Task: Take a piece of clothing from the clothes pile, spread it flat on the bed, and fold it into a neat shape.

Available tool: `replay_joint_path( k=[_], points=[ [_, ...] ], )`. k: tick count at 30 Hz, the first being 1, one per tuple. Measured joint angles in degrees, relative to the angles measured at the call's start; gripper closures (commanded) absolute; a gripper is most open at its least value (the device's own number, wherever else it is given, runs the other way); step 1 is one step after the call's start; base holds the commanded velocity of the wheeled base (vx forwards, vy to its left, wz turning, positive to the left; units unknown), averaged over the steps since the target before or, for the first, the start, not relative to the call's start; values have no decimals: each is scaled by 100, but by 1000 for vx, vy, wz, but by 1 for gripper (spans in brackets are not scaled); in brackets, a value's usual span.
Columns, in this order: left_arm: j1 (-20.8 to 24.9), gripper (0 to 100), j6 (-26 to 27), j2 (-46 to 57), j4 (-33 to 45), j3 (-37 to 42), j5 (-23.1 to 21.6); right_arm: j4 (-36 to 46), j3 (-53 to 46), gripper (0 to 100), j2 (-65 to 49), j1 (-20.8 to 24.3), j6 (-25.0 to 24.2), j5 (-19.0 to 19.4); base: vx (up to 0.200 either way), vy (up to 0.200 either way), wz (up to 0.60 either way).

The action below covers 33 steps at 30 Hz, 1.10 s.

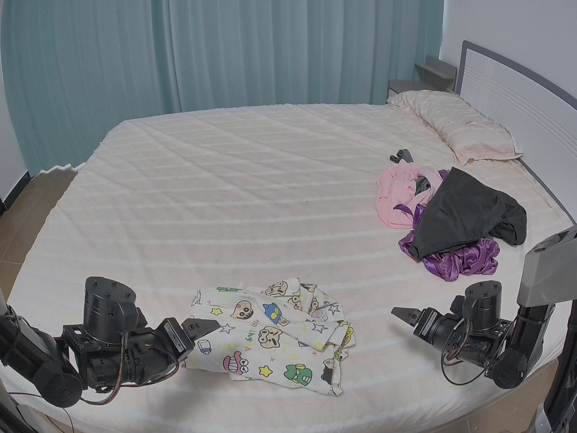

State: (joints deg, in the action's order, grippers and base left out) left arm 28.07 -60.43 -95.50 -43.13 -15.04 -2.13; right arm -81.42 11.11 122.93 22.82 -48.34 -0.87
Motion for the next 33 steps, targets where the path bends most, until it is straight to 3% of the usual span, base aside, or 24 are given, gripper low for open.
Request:
replay_joint_path(
  k=[9,15,22,30,33],
  points=[
    [-21,0,-167,-72,-6,229,-218,-1,-37,0,113,27,-40,-17,0,0,0],
    [-21,0,-143,-87,-13,380,-670,-74,-100,0,177,96,-104,-26,0,0,0],
    [-60,0,-156,-74,-17,450,-708,-723,-218,0,372,123,-137,-22,0,0,0],
    [-129,0,-169,-52,-28,463,-730,-753,-279,0,585,135,-126,-33,0,0,0],
    [-171,0,-182,-52,-28,450,-736,-756,-284,0,601,135,-126,-37,0,200,0]
  ],
)
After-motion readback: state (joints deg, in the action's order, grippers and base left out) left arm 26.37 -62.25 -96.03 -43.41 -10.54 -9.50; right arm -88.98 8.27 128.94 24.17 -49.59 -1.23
